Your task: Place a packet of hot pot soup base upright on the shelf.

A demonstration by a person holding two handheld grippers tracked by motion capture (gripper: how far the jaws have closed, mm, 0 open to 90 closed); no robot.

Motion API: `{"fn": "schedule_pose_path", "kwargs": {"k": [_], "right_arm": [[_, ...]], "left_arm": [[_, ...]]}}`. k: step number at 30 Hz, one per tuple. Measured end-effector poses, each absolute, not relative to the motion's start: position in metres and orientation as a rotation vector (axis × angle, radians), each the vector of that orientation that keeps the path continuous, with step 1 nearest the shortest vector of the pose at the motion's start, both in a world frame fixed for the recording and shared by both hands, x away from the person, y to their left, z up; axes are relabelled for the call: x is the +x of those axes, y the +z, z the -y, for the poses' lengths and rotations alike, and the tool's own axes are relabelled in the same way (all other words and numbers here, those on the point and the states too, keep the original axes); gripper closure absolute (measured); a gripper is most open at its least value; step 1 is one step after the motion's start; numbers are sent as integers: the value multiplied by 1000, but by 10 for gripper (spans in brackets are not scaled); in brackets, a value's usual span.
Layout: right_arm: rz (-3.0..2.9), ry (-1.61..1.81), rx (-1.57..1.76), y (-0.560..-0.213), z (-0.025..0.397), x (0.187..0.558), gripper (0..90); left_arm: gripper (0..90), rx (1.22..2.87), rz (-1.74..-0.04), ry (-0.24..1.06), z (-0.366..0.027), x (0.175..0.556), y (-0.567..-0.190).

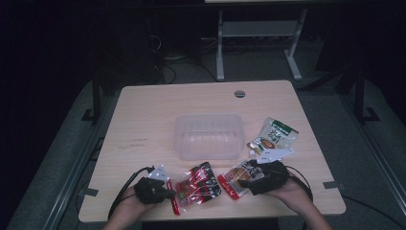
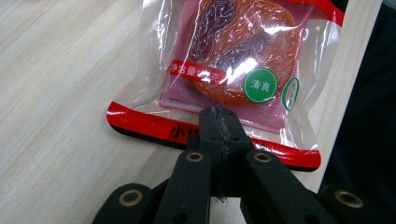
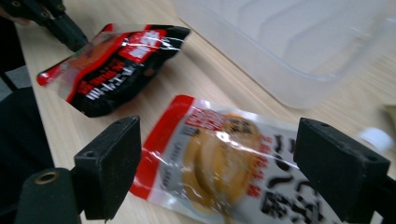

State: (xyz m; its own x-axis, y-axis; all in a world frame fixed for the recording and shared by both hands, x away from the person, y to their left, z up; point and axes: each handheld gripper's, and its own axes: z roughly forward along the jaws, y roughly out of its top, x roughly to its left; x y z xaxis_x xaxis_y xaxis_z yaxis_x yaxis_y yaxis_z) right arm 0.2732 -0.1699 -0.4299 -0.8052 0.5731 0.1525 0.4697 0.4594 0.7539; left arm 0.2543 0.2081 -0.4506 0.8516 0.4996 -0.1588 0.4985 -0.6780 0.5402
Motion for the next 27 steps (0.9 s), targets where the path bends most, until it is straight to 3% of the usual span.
{"fn": "schedule_pose_path", "kwargs": {"k": [18, 20, 27], "right_arm": [[-2710, 1362, 845, -433, 118, 284, 150], [-2742, 1377, 848, -436, 111, 289, 196], [-2813, 1379, 876, -446, 94, 301, 223]], "left_arm": [[899, 2429, -735, -22, -208, 256, -451], [899, 2428, -729, -26, -209, 256, -451], [899, 2426, -739, -34, -209, 256, -451]]}}
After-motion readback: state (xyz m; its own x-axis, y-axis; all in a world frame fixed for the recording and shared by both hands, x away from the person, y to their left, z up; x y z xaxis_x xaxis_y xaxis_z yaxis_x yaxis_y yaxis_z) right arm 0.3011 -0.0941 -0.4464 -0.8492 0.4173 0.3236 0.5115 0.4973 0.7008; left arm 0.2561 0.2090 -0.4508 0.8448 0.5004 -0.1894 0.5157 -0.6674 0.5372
